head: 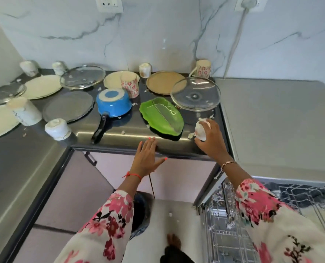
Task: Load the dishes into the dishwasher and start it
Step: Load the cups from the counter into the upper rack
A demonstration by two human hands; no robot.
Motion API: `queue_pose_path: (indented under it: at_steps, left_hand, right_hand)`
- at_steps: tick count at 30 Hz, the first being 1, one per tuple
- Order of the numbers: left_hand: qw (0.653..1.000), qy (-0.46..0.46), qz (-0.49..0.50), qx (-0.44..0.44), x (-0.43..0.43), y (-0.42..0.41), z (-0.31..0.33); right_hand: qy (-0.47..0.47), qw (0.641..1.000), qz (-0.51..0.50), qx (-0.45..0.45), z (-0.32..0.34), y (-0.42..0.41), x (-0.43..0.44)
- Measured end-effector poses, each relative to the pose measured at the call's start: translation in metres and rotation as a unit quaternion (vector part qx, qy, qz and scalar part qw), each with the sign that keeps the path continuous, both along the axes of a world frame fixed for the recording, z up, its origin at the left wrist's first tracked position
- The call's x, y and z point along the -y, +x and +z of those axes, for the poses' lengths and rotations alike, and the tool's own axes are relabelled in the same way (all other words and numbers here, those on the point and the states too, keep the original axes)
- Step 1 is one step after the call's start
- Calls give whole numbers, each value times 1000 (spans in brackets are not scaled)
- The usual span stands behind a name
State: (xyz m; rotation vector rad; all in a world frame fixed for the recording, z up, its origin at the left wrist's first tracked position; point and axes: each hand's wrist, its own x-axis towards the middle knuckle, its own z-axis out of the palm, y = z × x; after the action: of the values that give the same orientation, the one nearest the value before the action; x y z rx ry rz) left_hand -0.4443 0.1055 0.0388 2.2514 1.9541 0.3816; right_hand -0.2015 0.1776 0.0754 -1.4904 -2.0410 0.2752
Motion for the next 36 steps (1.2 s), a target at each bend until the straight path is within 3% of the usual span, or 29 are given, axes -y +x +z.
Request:
queue_pose_path:
  at_steps: [7,11,14,27,36]
  left_hand:
    - [999,-14,36,-27,-33,-6,-20]
    - [999,-12,44,-24,-32,-6,-26]
    - [999,-3,46,-10,-32,-6,-27]
    - [999,-13,38,0,-26,-5,-20]
    - [999,37,39,7,65,30,-14]
  right_hand:
    - [-124,980,62,143,12,15,-60]
    - [-277,946,126,111,19,19,-77]
    - [-319,930,149,109,25,25,-82]
    - [-238,966,93,30,32,25,-60]
    - [-205,976,77,5,27,44,47]
